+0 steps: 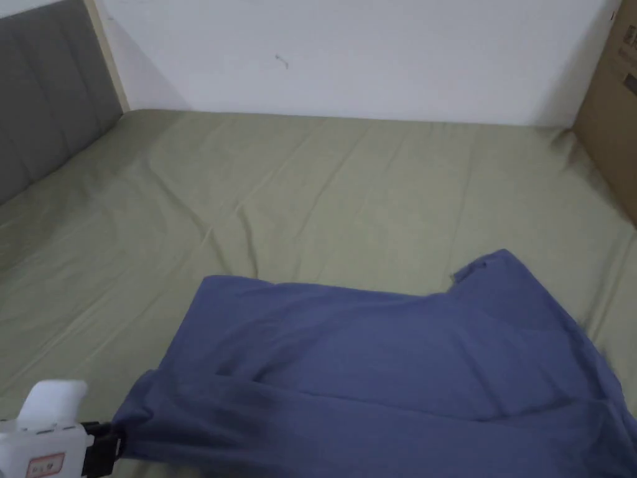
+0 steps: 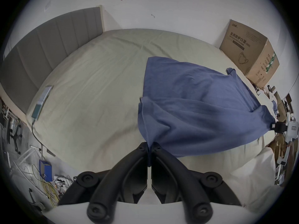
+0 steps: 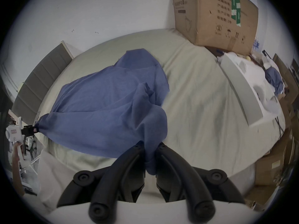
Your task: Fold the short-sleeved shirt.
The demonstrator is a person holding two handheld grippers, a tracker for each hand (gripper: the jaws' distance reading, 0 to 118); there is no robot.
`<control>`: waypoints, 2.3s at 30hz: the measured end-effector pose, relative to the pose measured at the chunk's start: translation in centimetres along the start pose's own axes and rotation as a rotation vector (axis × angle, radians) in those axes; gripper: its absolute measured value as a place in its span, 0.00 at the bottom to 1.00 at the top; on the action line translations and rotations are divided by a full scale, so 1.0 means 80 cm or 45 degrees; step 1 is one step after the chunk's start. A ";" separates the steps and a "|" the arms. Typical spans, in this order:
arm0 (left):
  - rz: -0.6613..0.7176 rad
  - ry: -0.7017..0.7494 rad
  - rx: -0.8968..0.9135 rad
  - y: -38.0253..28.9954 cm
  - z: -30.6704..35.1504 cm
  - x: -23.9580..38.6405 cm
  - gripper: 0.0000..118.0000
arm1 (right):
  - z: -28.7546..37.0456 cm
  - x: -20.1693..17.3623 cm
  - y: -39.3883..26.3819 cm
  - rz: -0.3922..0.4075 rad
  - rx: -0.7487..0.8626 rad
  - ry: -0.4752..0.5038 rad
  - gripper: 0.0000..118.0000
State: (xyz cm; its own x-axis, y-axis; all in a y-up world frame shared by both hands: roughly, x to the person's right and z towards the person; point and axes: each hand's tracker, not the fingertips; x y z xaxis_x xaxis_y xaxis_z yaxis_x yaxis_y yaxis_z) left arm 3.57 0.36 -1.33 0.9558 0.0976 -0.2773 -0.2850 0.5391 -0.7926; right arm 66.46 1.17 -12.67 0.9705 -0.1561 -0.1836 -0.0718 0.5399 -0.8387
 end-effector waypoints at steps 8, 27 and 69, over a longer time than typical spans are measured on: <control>-0.054 0.036 -0.085 -0.044 -0.019 0.003 0.09 | -0.014 -0.009 -0.038 0.007 -0.085 -0.040 0.17; -0.031 -0.055 0.251 0.133 -0.019 0.087 0.00 | -0.050 -0.053 0.161 0.011 0.154 0.072 0.00; -0.101 0.156 -0.122 0.297 -0.272 0.106 0.90 | -0.241 -0.003 0.300 -0.004 -0.071 -0.034 0.00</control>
State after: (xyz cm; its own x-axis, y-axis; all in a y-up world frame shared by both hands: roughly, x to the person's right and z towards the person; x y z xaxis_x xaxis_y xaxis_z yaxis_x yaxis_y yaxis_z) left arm 3.34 -4.22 -34.37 0.9613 -0.0478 -0.2712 -0.2202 0.4579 -0.8613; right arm 60.09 -1.80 -42.68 0.9765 -0.1351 -0.1679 -0.0809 0.4921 -0.8668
